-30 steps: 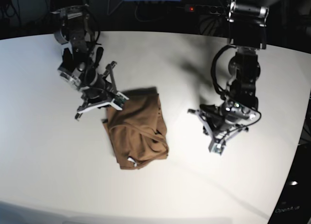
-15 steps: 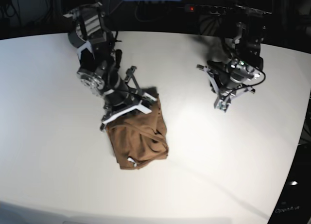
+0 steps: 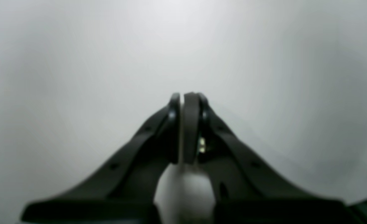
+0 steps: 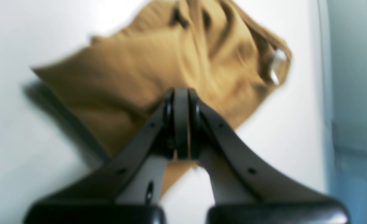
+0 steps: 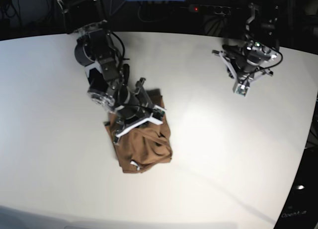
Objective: Fold the T-shirt properly
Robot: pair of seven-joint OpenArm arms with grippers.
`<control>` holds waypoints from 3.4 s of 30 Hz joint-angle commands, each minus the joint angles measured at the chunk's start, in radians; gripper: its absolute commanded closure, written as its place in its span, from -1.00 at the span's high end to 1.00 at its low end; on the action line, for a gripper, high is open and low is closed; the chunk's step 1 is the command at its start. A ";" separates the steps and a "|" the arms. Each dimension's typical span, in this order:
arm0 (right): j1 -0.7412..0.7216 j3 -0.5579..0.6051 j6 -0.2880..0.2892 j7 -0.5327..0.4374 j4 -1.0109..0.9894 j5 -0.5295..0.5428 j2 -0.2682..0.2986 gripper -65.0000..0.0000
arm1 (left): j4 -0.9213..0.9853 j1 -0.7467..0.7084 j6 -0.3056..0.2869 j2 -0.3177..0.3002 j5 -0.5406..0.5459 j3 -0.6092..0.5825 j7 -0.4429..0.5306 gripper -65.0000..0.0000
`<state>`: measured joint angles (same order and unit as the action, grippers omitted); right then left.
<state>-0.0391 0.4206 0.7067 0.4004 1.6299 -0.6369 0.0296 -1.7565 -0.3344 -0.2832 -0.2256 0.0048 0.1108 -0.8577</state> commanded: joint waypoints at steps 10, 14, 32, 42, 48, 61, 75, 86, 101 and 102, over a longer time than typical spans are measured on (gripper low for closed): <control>-0.018 -0.079 -0.009 -0.211 -0.260 0.002 -0.110 -0.99 | -0.084 -0.087 0.002 -0.005 0.001 0.074 -0.008 -0.93; -0.018 -0.090 -0.009 -0.234 -0.280 -0.001 -0.124 -0.99 | -0.092 -0.111 0.002 -0.005 -0.001 0.086 -0.007 -0.93; -0.035 -0.088 -0.009 -0.122 -0.055 -0.039 -0.036 -0.99 | -0.092 -0.105 0.002 -0.002 0.002 0.088 -0.005 -0.93; 0.037 -0.153 -0.009 0.002 0.146 -0.041 0.095 -0.99 | -0.125 -0.113 -0.093 -0.002 0.002 0.096 -0.004 -0.93; 0.143 -0.403 -0.009 -0.005 0.160 -0.041 0.120 -0.99 | -0.204 -0.128 -0.216 0.002 -0.001 0.175 -0.013 -0.93; 0.473 -0.836 -0.009 -0.156 0.292 -0.039 0.014 -0.99 | -0.239 -0.136 -0.415 -0.027 -0.111 0.375 -0.004 -0.93; 0.634 -1.139 -0.009 -0.446 0.280 -0.034 -0.187 -0.99 | -0.239 -0.141 -0.415 0.269 -0.607 0.662 0.343 -0.93; 0.664 -1.264 -0.009 -0.656 -0.150 0.078 -0.187 -0.99 | 0.077 -0.170 -0.415 0.383 -0.842 0.784 0.773 -0.93; 0.371 -1.307 -0.009 -0.795 -1.192 0.073 0.068 -0.99 | 0.955 0.064 -0.415 0.315 -1.041 0.777 0.909 -0.93; 0.344 -1.304 -0.009 -0.812 -1.270 0.073 0.097 -0.99 | 1.032 0.091 -0.415 0.294 -1.041 0.778 0.909 -0.93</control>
<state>0.2890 -0.8814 0.6865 -0.4026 0.3443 -0.5686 0.1204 -0.7063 -0.2382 -0.6971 0.0704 -1.0409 0.8875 0.0422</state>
